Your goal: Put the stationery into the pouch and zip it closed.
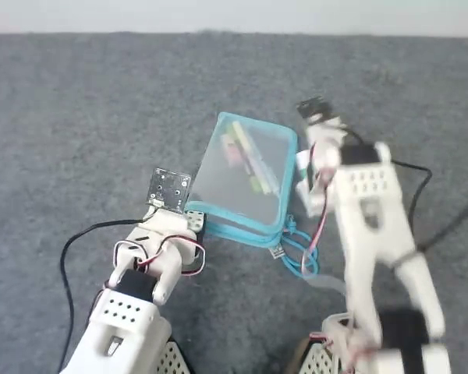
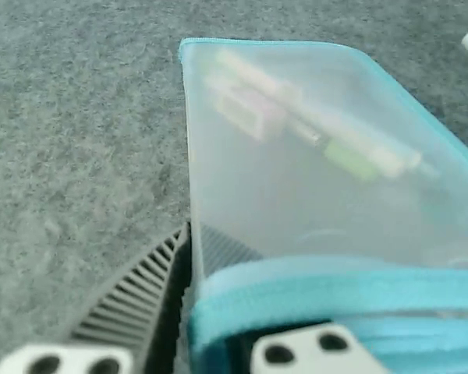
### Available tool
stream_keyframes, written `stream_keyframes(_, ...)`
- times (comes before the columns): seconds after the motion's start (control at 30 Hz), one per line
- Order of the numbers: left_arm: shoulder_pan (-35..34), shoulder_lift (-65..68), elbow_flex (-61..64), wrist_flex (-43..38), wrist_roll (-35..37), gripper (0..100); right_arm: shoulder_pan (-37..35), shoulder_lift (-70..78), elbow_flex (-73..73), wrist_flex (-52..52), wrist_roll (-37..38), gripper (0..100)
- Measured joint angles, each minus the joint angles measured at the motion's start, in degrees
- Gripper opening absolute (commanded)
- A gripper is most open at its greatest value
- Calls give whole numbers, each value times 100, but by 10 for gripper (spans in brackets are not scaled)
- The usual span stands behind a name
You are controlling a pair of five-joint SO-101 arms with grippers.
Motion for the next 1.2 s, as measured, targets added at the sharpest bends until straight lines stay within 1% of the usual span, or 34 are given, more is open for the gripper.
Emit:
stream_keyframes(0.17,9,0,0,0,9,12,-633,-1705,905,176,237,6)
stream_keyframes(0.23,9,0,0,0,9,12,-932,-2127,1090,448,519,6)
stream_keyframes(0.3,9,0,0,0,9,12,-1398,-2391,1257,765,949,6)
stream_keyframes(0.37,9,0,0,0,9,12,-1925,-2523,1354,958,1143,6)
stream_keyframes(0.43,9,0,0,0,9,12,-2295,-2567,1354,976,1081,6)
stream_keyframes(0.5,9,0,0,0,9,12,-2462,-2576,1354,976,985,6)
stream_keyframes(0.63,9,0,0,0,9,12,-2523,-2479,1354,976,932,6)
stream_keyframes(0.83,9,0,0,0,9,12,-2523,-1793,1354,826,888,6)
stream_keyframes(1.03,9,0,0,0,9,12,-2514,-888,1134,519,352,6)
stream_keyframes(1.2,9,0,0,0,9,12,-2084,-9,290,501,-97,6)
